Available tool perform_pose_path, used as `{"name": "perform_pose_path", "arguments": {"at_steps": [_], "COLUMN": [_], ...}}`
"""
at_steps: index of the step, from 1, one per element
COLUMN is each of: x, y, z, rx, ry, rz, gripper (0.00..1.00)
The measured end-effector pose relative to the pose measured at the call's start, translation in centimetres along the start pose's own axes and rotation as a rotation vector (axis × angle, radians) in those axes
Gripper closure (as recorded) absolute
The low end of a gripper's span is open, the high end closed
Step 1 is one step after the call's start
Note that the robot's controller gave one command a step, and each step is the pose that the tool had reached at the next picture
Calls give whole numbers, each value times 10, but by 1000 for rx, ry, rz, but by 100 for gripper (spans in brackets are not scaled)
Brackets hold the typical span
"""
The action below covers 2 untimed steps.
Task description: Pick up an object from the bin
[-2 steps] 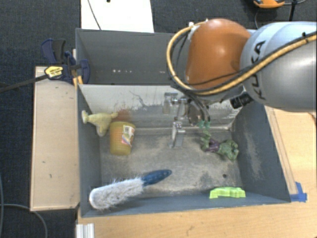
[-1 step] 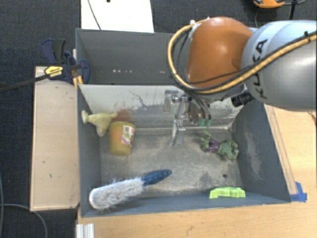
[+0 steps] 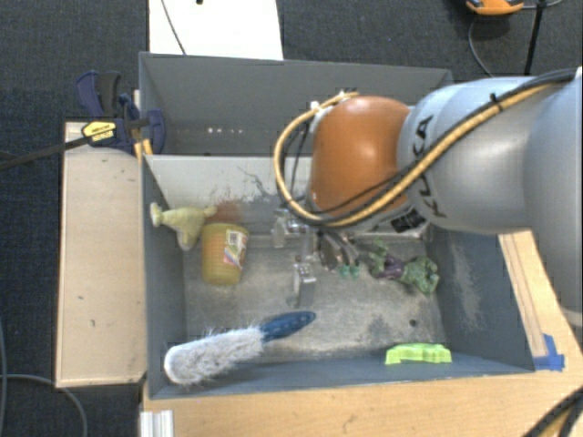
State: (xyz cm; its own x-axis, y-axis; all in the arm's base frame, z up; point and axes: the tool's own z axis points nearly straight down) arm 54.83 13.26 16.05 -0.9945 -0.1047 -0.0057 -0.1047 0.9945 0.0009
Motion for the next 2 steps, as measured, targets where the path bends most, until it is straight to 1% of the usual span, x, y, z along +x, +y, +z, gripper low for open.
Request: {"name": "perform_pose_path", "arguments": {"at_steps": [1,2], "x": [24,50], "y": [12,55], "z": [7,32], "rx": [-1,-4], "ry": [7,7], "rz": [-355,-391], "gripper": [0,0]}}
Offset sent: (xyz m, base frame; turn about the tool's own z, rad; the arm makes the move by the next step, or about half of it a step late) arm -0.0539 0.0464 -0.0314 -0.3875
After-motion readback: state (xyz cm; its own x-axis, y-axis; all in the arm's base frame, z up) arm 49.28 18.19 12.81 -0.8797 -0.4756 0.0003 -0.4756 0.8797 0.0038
